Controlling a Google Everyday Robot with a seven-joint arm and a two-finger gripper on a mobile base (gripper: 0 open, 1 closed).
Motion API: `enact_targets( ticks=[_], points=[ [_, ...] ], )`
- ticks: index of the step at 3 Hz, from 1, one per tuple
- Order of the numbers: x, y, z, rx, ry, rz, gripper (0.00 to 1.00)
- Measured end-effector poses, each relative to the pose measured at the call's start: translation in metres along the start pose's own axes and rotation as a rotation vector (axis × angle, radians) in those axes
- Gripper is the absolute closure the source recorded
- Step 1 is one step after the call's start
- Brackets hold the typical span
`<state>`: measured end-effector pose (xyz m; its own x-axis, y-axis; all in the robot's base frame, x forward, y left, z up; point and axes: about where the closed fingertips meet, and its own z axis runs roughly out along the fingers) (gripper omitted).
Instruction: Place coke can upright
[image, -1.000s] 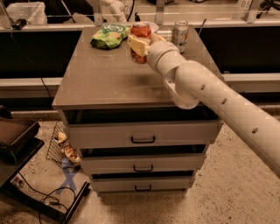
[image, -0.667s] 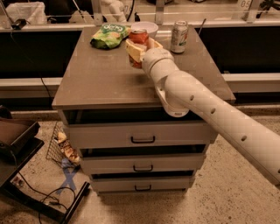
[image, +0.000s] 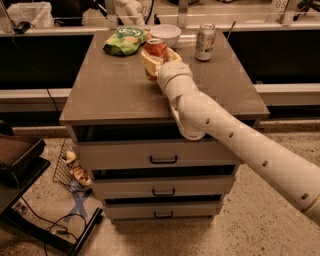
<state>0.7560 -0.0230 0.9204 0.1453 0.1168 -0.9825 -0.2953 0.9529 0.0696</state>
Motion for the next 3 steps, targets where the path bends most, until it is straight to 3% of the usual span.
enact_targets(
  ticks=[2,3],
  points=[
    [0.0156,0.0076,-0.0024,-0.011,0.004,-0.006,1.0],
    [0.0155,0.0084,-0.0021,-0.013,0.004,-0.006,0.85]
  ],
)
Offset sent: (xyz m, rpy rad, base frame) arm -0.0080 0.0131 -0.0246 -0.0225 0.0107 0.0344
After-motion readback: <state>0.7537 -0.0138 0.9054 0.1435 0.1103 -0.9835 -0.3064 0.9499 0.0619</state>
